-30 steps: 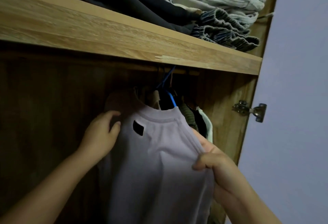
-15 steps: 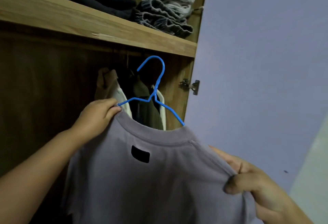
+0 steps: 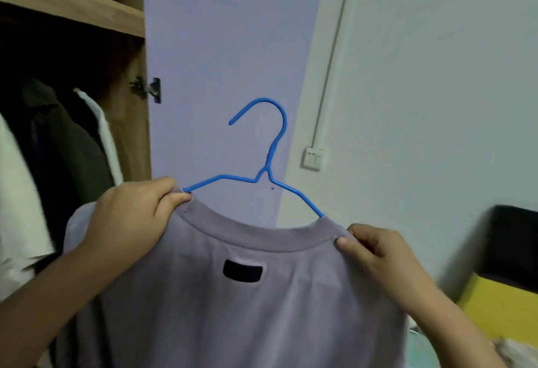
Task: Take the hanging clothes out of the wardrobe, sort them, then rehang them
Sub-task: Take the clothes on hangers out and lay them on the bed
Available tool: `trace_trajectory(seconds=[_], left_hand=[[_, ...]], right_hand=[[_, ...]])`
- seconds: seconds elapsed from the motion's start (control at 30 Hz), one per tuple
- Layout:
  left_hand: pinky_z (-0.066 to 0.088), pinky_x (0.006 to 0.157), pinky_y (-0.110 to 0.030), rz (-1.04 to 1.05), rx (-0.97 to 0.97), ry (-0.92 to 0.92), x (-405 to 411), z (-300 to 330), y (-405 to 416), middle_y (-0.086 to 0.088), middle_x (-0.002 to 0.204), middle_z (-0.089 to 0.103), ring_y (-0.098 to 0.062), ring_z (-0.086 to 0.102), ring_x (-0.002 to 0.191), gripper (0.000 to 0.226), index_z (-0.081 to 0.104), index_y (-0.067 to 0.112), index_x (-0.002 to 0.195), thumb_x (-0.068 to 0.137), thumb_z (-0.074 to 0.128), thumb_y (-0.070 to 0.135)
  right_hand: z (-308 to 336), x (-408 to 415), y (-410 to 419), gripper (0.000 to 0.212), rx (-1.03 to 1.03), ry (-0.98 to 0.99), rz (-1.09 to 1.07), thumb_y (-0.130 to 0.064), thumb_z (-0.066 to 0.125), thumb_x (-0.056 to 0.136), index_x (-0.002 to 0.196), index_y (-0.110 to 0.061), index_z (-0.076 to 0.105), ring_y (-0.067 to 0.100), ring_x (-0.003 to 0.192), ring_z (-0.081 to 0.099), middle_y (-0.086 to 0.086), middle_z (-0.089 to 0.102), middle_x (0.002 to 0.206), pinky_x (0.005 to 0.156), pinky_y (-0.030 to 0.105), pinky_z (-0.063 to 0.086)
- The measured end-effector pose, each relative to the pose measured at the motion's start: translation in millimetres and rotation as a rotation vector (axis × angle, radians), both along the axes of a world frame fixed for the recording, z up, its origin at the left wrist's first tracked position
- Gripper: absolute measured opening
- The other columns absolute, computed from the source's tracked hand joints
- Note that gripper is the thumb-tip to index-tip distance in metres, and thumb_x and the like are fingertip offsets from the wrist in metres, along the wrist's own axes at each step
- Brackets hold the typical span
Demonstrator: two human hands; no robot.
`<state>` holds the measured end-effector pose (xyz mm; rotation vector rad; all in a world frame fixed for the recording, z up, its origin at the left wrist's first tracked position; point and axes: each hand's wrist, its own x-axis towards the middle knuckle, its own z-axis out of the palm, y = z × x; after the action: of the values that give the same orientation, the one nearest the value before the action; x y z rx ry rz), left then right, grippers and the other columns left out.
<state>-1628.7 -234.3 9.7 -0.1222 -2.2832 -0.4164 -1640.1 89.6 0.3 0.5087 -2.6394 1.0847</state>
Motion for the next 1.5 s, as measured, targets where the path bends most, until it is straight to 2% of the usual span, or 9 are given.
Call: trace_trajectory(seconds=[0.2,0.37,0.47,0.63,0.8,0.93,1.1,1.3,1.5], left_hand=[[0.042,0.058,-0.036,-0.35,0.123,-0.205,-33.9,-17.1,84.8,-0.003,0.05,0.054,-0.023,0.054,0.056,0.047,0.054,0.018,0.06,0.067,0.041,0.063],[0.034,0.054,-0.021,-0.675,0.143,-0.264,-54.9,-24.2,155.7,0.0,0.058,0.055,-0.015,0.051,0.068,0.029,0.058,0.03,0.055,0.081,0.063,0.042],[0.037,0.058,-0.02,-0.863,0.12,-0.323,-67.8,-23.2,195.8,0.013,0.063,0.06,-0.008,0.054,0.07,0.018,0.059,0.048,0.067,0.083,0.064,0.039],[0.039,0.055,-0.027,-1.113,0.009,-0.419,-79.8,-31.2,255.7,0.014,0.057,0.057,-0.014,0.054,0.058,0.008,0.055,0.053,0.063,0.07,0.052,0.05],[0.035,0.055,-0.027,-1.309,-0.088,-0.498,-70.6,-39.7,311.6,0.021,0.055,0.056,-0.009,0.052,0.055,0.013,0.054,0.053,0.062,0.074,0.056,0.051],[0.03,0.052,-0.018,-1.444,-0.13,-0.509,-41.6,-48.1,358.3,0.014,0.048,0.053,-0.004,0.049,0.054,0.039,0.049,0.039,0.05,0.08,0.07,0.025],[0.032,0.055,-0.02,-1.623,-0.221,-0.555,14.8,-54.7,409.4,0.011,0.055,0.053,-0.001,0.05,0.062,0.031,0.051,0.036,0.057,0.082,0.067,0.027],[0.031,0.055,-0.013,-1.791,-0.274,-0.585,103.7,-59.6,468.1,0.009,0.062,0.057,-0.001,0.05,0.064,0.028,0.052,0.034,0.06,0.085,0.064,0.029],[0.031,0.054,-0.017,-1.888,-0.282,-0.606,194.7,-68.6,529.7,0.003,0.057,0.055,-0.006,0.051,0.06,0.02,0.059,0.025,0.066,0.085,0.064,0.03]], right_hand=[[-21.1,44.6,86.1,0.029,0.126,0.188,-0.379,-0.031,0.062,0.087,0.066,-0.046,0.05,0.011,0.048,0.037,-0.018,0.05,0.052,0.049,0.026,0.028],[-30.0,94.4,133.1,0.039,0.203,0.262,-0.664,-0.057,0.043,0.077,0.059,-0.023,0.042,0.013,0.048,0.035,-0.022,0.053,0.061,0.048,0.032,0.027],[-32.3,125.8,148.6,0.036,0.22,0.297,-0.817,-0.054,0.041,0.076,0.055,-0.025,0.041,0.007,0.06,0.048,-0.023,0.054,0.061,0.046,0.023,0.029],[-49.7,181.4,152.7,0.04,0.263,0.277,-1.098,-0.054,0.039,0.073,0.07,-0.018,0.054,0.014,0.049,0.047,-0.009,0.048,0.046,0.048,0.029,0.034],[-68.5,237.8,135.4,0.029,0.243,0.197,-1.346,-0.055,0.038,0.074,0.083,-0.031,0.052,0.012,0.056,0.049,-0.012,0.05,0.05,0.052,0.025,0.036],[-81.2,286.4,122.9,0.031,0.195,0.155,-1.533,-0.057,0.038,0.07,0.085,-0.034,0.052,0.013,0.064,0.051,-0.022,0.058,0.063,0.054,0.019,0.036],[-85.4,354.1,111.2,0.022,0.175,0.114,-1.762,-0.035,0.061,0.076,0.067,-0.016,0.056,0.002,0.062,0.051,-0.006,0.056,0.056,0.054,0.016,0.036],[-83.2,444.3,116.2,0.025,0.201,0.045,-1.957,-0.02,0.068,0.082,0.061,-0.016,0.054,0.011,0.067,0.048,-0.015,0.057,0.067,0.058,0.027,0.036],[-81.2,530.8,144.0,0.022,0.15,0.039,-2.079,-0.026,0.065,0.084,0.064,-0.02,0.055,0.012,0.074,0.051,-0.013,0.059,0.068,0.057,0.027,0.037]])
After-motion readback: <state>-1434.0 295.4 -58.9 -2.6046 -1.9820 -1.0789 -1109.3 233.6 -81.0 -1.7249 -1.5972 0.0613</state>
